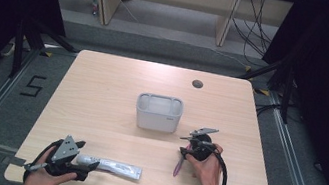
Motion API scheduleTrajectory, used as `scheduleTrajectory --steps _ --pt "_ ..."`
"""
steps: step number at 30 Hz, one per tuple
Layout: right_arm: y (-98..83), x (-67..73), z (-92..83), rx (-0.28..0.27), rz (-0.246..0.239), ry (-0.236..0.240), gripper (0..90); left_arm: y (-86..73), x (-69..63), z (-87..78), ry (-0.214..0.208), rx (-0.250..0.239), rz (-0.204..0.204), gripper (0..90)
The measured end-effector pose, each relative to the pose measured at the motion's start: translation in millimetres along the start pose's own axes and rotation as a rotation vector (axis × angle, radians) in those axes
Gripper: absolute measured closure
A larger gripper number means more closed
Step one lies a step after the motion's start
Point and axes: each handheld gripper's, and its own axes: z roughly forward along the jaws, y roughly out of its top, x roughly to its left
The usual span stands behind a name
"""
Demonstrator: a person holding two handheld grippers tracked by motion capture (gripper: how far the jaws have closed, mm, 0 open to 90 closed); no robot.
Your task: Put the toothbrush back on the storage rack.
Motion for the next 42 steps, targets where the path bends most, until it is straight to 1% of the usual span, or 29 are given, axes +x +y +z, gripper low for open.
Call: scheduleTrajectory --steps 1,5,6,8,11,12,13,15,17,18,19,21,23,24,25,26,27,28,29,30,31,32,33,34,35,39,40,41,42 --pt "-1.1 0.3 -1.9 0.01 -0.004 0.013 54.2 0.0 0.1 -0.1 0.0 0.0 0.002 15.9" --pt "-1.9 -1.4 -3.3 0.014 -0.008 0.006 57.1 -0.1 0.1 -0.2 0.0 0.001 -0.001 15.9" --pt "-3.0 -1.0 -4.9 0.025 -0.005 0.007 58.1 0.0 0.1 -0.3 0.0 0.002 0.004 15.9" --pt "-3.5 -2.7 -5.2 0.031 -0.028 0.004 58.4 -0.1 0.1 -0.1 -0.001 0.002 0.001 15.9" --pt "-4.1 -1.5 -8.2 0.053 -0.02 0.018 58.8 0.1 0.1 -0.2 -0.001 0.003 0.004 15.9" --pt "-4.3 -2.4 -8.6 0.054 -0.043 0.013 58.9 0.1 0.1 -0.2 -0.001 0.002 0.006 15.9" --pt "-4.4 -0.8 -9.8 0.071 -0.033 0.014 59.0 0.0 0.0 -0.1 -0.001 0.002 0.002 15.9" --pt "-4.5 0.1 -10.6 0.081 -0.03 0.023 58.9 -0.1 0.1 0.1 0.0 0.002 -0.001 15.9" --pt "-5.0 0.2 -11.4 0.087 -0.049 0.029 59.0 -0.1 -0.1 -0.1 -0.001 0.002 0.001 15.9" --pt "-5.0 0.6 -12.0 0.091 -0.047 0.032 58.6 -0.1 0.0 -0.2 -0.001 0.002 0.0 15.9" --pt "-5.5 1.8 -12.0 0.094 -0.024 0.043 57.9 -0.1 0.1 -0.2 -0.001 0.001 -0.001 15.9" --pt "-5.7 2.4 -12.8 0.103 -0.017 0.047 57.6 -0.1 0.1 -0.1 0.0 0.002 -0.002 15.9" --pt "-6.2 4.7 -14.3 0.116 -0.028 0.035 57.4 0.0 0.0 -0.1 -0.001 0.002 -0.001 15.9" --pt "-6.3 7.0 -14.3 0.123 -0.044 0.05 58.4 -0.1 0.0 0.0 -0.002 0.003 0.001 15.9" --pt "-5.9 8.1 -14.6 0.131 -0.044 0.043 59.3 -0.1 0.0 0.0 -0.002 0.003 0.001 15.9" --pt "-5.5 9.1 -14.9 0.141 -0.051 0.052 61.3 -0.1 0.0 0.0 0.0 0.002 -0.001 15.9" --pt "-5.5 9.1 -14.9 0.141 -0.051 0.052 61.3 -0.1 0.0 0.0 0.0 0.002 -0.001 15.9" --pt "-5.5 8.6 -14.4 0.132 -0.071 0.045 62.4 -0.1 -0.1 -0.2 -0.001 0.002 -0.001 15.9" --pt "-5.7 10.4 -15.5 0.151 -0.055 0.044 63.6 -0.1 0.0 -0.2 -0.001 0.002 -0.001 15.9" --pt "-5.4 8.9 -15.6 0.152 -0.072 0.05 65.3 -0.3 -0.3 0.2 0.003 0.0 -0.008 15.9" --pt "-5.4 8.9 -15.6 0.152 -0.072 0.05 65.3 -0.3 -0.3 0.2 0.003 0.0 -0.008 15.9" --pt "-5.5 6.7 -15.7 0.148 -0.096 0.048 67.3 -0.3 -0.2 0.5 -0.001 -0.002 -0.008 15.9" --pt "-5.9 8.6 -17.2 0.164 -0.07 0.045 67.8 -0.1 0.1 0.0 -0.001 0.004 0.001 15.9" --pt "-6.2 9.1 -17.9 0.173 -0.065 0.056 68.3 -0.1 0.1 0.1 -0.002 0.004 0.0 15.9" --pt "-5.9 6.8 -17.3 0.166 -0.096 0.064 68.5 -0.1 0.1 0.1 -0.002 0.004 0.0 15.9" --pt "-5.8 6.9 -19.3 0.191 -0.104 0.057 71.0 -0.2 -0.1 0.2 0.0 -0.001 -0.006 15.9" --pt "-5.7 7.1 -19.5 0.198 -0.118 0.066 71.9 -0.2 -0.1 0.4 -0.001 -0.003 -0.008 15.9" --pt "-5.3 7.4 -19.4 0.207 -0.128 0.063 72.5 -0.2 -0.1 0.4 -0.001 -0.003 -0.008 15.9" --pt "-5.4 9.5 -20.3 0.221 -0.102 0.068 73.1 -0.1 0.0 0.1 0.004 0.0 -0.006 15.9"
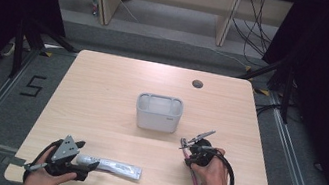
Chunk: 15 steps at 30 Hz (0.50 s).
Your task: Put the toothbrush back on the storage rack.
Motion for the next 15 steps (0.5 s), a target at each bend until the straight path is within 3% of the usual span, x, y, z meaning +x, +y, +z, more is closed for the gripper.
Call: scheduleTrajectory --steps 1,4,5,8,9,10,14,15 --pt "0.3 -1.2 0.2 0.0 -0.026 -0.001 73.8 0.0 -0.3 0.1 -0.003 -0.001 -0.003 15.9" --pt "0.5 0.6 -0.6 0.022 -0.042 -0.003 76.0 -0.1 -0.1 0.1 -0.005 -0.001 0.001 15.9" --pt "0.6 1.5 -1.2 0.039 -0.025 0.009 76.2 -0.1 -0.1 0.1 -0.002 -0.001 -0.001 15.9" --pt "1.0 -0.1 -1.2 0.033 -0.085 -0.017 76.2 0.0 0.1 -0.4 -0.003 0.003 0.004 15.9" --pt "0.9 2.9 -2.5 0.065 -0.046 -0.014 76.3 0.0 0.1 -0.4 -0.003 0.003 0.004 15.9" --pt "1.2 4.0 -2.5 0.073 -0.036 -0.011 76.9 -0.1 0.0 0.5 -0.005 -0.002 0.0 15.9" --pt "4.1 2.6 -1.5 0.075 -0.113 -0.019 79.2 0.0 0.2 -0.1 -0.005 0.004 0.007 15.9" --pt "4.1 2.6 -1.5 0.075 -0.113 -0.019 79.2 0.0 0.2 -0.1 -0.005 0.004 0.007 15.9"
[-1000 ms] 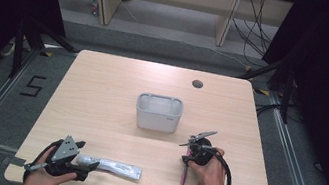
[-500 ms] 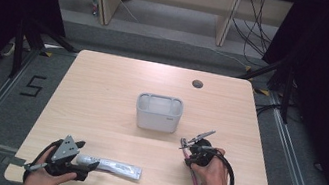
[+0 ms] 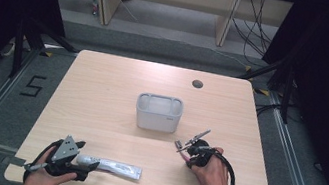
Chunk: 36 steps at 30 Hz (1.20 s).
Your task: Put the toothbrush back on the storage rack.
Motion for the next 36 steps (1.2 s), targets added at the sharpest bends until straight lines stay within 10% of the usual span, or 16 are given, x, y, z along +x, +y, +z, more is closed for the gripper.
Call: scheduleTrajectory --steps 27,36 --pt "13.3 0.6 1.4 0.185 -0.151 -0.03 82.1 -0.2 -0.4 0.3 0.002 -0.006 -0.006 15.9" --pt "13.8 4.7 -1.8 0.184 -0.124 -0.036 82.3 0.1 -0.2 -0.2 0.002 -0.001 0.002 15.9"
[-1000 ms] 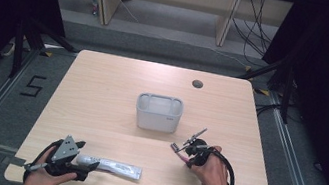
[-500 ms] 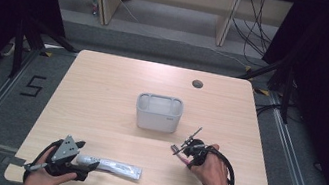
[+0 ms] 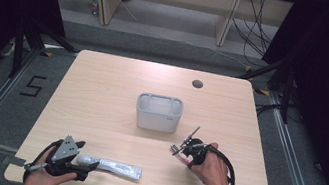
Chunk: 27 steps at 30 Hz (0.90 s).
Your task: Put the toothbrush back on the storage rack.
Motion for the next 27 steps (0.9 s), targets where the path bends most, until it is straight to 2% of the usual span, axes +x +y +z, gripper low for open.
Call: scheduleTrajectory --steps 1,4,5,6,7,9,11,13,16,17,19,24,25,27 --pt "-0.9 -1.1 -3.3 -0.016 -0.017 0.0 82.4 0.0 0.1 -0.1 0.0 -0.001 0.001 15.9" --pt "-1.8 -2.4 -7.6 -0.016 -0.011 -0.003 82.4 -0.1 0.0 0.1 0.001 -0.001 -0.003 15.9" --pt "-3.4 -3.1 -10.5 -0.044 -0.006 -0.002 82.4 0.1 -0.1 -0.4 0.004 -0.001 0.002 15.9" --pt "-4.1 -5.3 -11.8 -0.047 -0.027 0.002 82.4 0.1 -0.1 -0.5 0.004 -0.001 0.001 15.9" --pt "-4.1 -5.3 -11.8 -0.047 -0.027 0.002 82.4 0.1 -0.1 -0.5 0.004 -0.001 0.001 15.9" --pt "-5.4 -6.3 -14.9 -0.067 -0.022 0.002 82.5 -0.1 0.3 0.1 0.002 -0.003 -0.004 15.9" --pt "-8.6 -5.3 -22.3 -0.087 0.009 0.004 82.5 0.2 0.1 -0.5 0.005 -0.001 0.002 15.9" --pt "-9.6 -5.5 -23.9 -0.096 0.006 0.012 82.5 0.2 0.3 -0.4 0.004 -0.001 0.002 15.9" --pt "-13.3 -7.3 -33.2 -0.149 0.006 0.013 82.5 0.1 0.1 -0.1 0.004 -0.006 -0.005 15.9" --pt "-14.9 -6.8 -36.9 -0.166 0.022 0.015 82.5 0.2 0.2 -0.4 0.004 -0.007 -0.002 15.9" --pt "-20.2 -10.1 -47.7 -0.237 0.047 0.013 82.5 0.1 0.9 -0.7 0.006 -0.002 -0.001 15.9" --pt "-27.5 -17.5 -59.0 -0.332 0.06 0.013 82.5 0.2 1.4 -1.1 0.005 0.004 0.004 15.9" --pt "-27.5 -17.5 -59.0 -0.332 0.06 0.013 82.5 0.2 1.4 -1.1 0.005 0.004 0.004 15.9" --pt "-32.4 -22.0 -64.6 -0.392 0.093 -0.01 82.5 0.2 0.9 -0.8 0.004 -0.001 0.001 15.9"
